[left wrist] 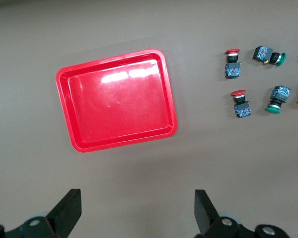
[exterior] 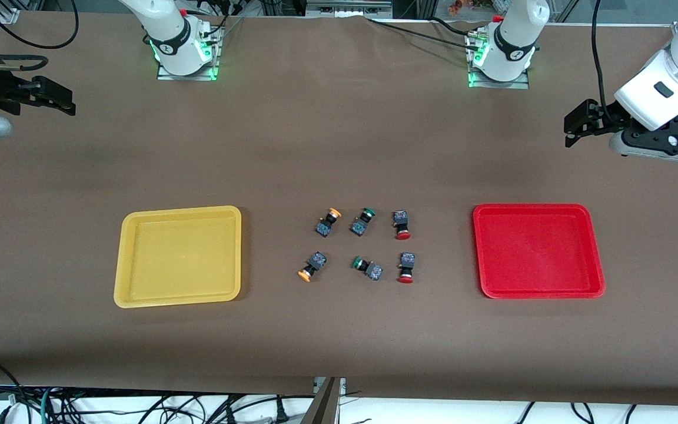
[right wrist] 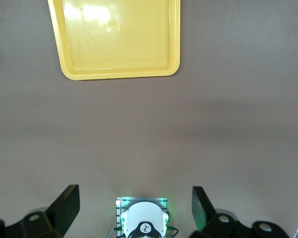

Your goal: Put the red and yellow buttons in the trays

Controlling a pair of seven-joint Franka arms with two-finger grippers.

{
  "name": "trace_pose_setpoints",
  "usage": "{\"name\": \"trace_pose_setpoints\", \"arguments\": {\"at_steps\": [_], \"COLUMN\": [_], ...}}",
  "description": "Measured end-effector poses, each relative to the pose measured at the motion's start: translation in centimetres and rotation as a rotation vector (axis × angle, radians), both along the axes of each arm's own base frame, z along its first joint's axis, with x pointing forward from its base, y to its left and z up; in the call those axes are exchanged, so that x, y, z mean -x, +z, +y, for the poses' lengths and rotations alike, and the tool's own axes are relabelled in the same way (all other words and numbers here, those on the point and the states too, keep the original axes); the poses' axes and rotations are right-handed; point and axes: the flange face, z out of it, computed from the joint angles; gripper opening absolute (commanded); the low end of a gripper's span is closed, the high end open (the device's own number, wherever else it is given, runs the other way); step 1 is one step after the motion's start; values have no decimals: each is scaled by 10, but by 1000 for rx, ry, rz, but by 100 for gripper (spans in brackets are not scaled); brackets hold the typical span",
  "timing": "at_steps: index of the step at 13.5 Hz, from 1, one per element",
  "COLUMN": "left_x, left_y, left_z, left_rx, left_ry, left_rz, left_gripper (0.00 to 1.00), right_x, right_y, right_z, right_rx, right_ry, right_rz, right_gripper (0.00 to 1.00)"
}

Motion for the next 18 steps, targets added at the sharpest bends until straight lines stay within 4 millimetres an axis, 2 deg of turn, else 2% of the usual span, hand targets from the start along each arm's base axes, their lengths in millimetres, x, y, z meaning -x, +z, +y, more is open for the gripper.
{"name": "trace_pose_setpoints", "arguments": {"at_steps": [13,18], "left_x": [2,5], "left_y": [-1,-12], "left_z": [0,-2], "left_rx": [-3,-12], "left_ry": [0,-3], "left_rz": [17,84], "left_gripper": [100,100], "right_x": [-5,-27], "right_y": [1,-23], "right_z": [0,1], "right_rx": [-2,5], "right_ry": [1,2], "right_rz": [-29,-41], "right_gripper": [100,100]}}
